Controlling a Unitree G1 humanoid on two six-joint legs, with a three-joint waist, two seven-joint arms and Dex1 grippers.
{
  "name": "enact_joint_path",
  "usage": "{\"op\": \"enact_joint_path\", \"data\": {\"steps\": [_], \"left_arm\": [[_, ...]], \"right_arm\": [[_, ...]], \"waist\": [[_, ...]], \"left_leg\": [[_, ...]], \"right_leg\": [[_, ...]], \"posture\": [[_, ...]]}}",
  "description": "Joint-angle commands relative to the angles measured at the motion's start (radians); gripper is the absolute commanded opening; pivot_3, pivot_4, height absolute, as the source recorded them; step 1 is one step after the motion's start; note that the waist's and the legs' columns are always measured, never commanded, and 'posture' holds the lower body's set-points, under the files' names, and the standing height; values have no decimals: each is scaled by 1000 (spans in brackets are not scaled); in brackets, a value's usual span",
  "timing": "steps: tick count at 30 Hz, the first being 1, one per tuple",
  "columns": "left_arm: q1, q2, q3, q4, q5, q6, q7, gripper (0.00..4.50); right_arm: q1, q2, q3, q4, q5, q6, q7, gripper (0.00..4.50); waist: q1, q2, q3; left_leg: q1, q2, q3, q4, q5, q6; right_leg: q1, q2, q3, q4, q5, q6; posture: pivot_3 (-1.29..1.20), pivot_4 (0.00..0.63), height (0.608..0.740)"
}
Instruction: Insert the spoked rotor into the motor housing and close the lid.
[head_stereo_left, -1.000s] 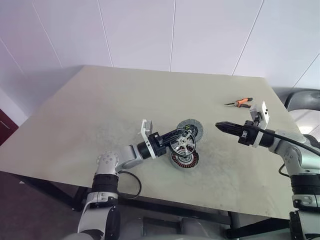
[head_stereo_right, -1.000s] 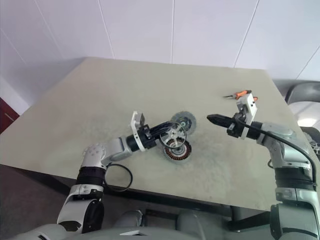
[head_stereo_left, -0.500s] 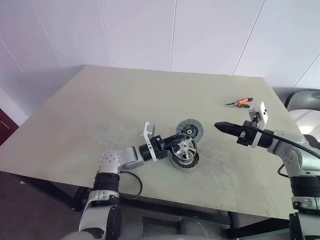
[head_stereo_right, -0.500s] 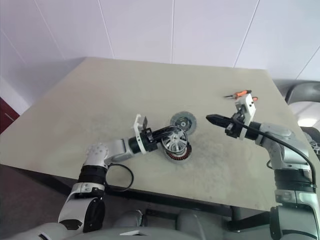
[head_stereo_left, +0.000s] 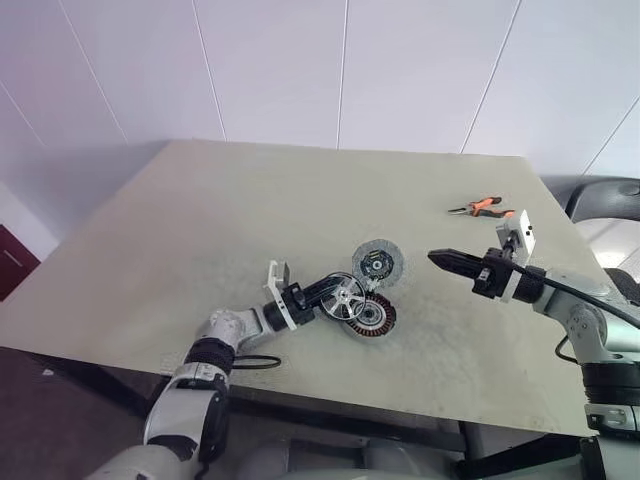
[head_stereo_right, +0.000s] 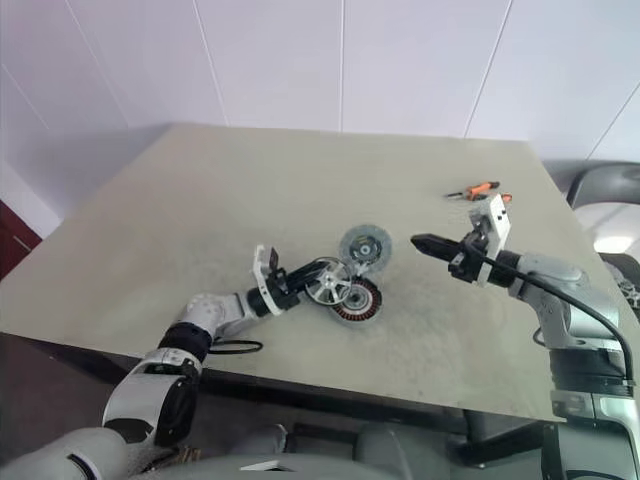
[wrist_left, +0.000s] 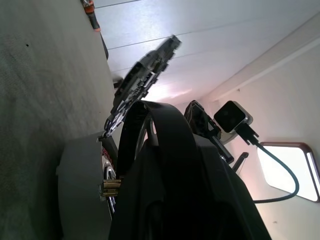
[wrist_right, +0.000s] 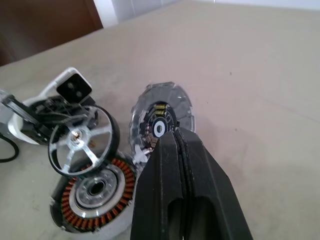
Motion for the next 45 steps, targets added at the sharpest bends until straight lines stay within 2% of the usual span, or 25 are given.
{"op": "enact_joint_path", "data": {"steps": [1, 3, 4, 5, 7, 8, 9, 12, 17, 20, 24, 30, 36, 45], "left_arm": [[-4, 16, -2, 98, 109, -71, -61, 339], [-18, 12, 9, 108, 122, -77, -96, 339], [-24, 11, 15, 106, 124, -73, -116, 339], [-30, 11, 23, 100, 125, -65, -135, 339], [-38, 10, 37, 85, 125, -46, -172, 339], [-41, 10, 42, 77, 125, -35, -185, 339], [-43, 10, 46, 67, 125, -22, -198, 339], [-44, 4, 49, 45, 135, 7, -215, 339], [-57, -13, 71, 38, 144, 22, -223, 339], [-72, -24, 76, 34, 151, 28, -232, 339], [-100, -36, 96, 20, 145, 42, -237, 339], [-117, -48, 87, 22, 174, 52, -234, 339], [-117, -76, 65, 56, 241, 42, -199, 339], [-135, -82, 80, 56, 266, 44, -232, 339]], "right_arm": [[-14, -4, -33, -36, 20, -1, -6, 0], [-14, -4, -32, -36, 21, -1, -6, 0], [-15, -4, -32, -35, 21, -1, -7, 0], [-16, -3, -31, -34, 21, -1, -7, 0], [-18, -2, -29, -29, 20, -2, -6, 0], [-19, -1, -28, -27, 19, -3, -6, 0], [-20, 0, -26, -24, 18, -4, -5, 0], [-23, 2, -21, -18, 14, -7, -4, 0], [-22, 1, -21, -15, 13, -8, 0, 0], [-23, 1, -20, -11, 12, -9, 1, 0], [-29, 4, -17, -4, 9, -11, 1, 0], [-33, 12, -12, 3, 4, -16, -3, 0], [-23, 17, -17, 0, 2, -19, -1, 0], [-17, 19, -20, 7, 1, -25, 1, 0]], "waist": [[-15, 4, -1], [-31, 17, -5], [-41, 23, -8], [-46, 21, -7], [-58, 31, -9], [-58, 40, -15], [-58, 35, -12], [-42, 30, -9], [-10, 25, -6], [9, 24, -5], [17, 22, -3], [13, 14, 3], [15, 13, 3], [13, 13, 3]], "left_leg": [[3, 0, 0, 0, 0, 0], [4, 8, -9, -2, -1, 1], [3, 19, -11, -4, -1, 2], [3, 22, -14, -5, -2, 4], [1, 25, -14, -3, -3, 4], [-5, 33, -14, -4, -3, 4], [-15, 38, -14, -8, -3, 5], [-14, 35, -7, -8, -3, 5], [-14, 19, -6, -4, -2, 4], [-13, 19, -6, -1, 0, 6], [-15, 19, -6, -2, 0, 7], [-16, 19, -4, -2, 0, 7], [-17, 19, -4, -3, 0, 7], [-16, 19, -4, -2, 0, 7]], "right_leg": [[3, 0, -1, -1, 0, 0], [18, 2, -18, -24, 1, -1], [29, 5, -26, -42, 10, -1], [38, 3, -32, -52, 16, -1], [40, 0, -39, -57, 20, 2], [47, 4, -46, -75, 34, 4], [47, 2, -53, -86, 43, 2], [36, -3, -54, -70, 42, 3], [11, -7, -47, -26, 20, -1], [5, -6, -45, -10, 12, -4], [2, -4, -44, -10, 11, -6], [1, -5, -42, -10, 11, -6], [0, -5, -42, -9, 12, -7], [0, -5, -42, -8, 11, -6]], "posture": [[0, 0, 740], [0, 0, 740], [0, 0, 740], [0, 0, 740], [0, 0, 740], [0, 0, 740], [0, 0, 740], [0, 0, 740], [0, 0, 740], [0, 0, 740], [0, 0, 740], [0, 0, 740], [0, 0, 740], [0, 0, 740]]}}
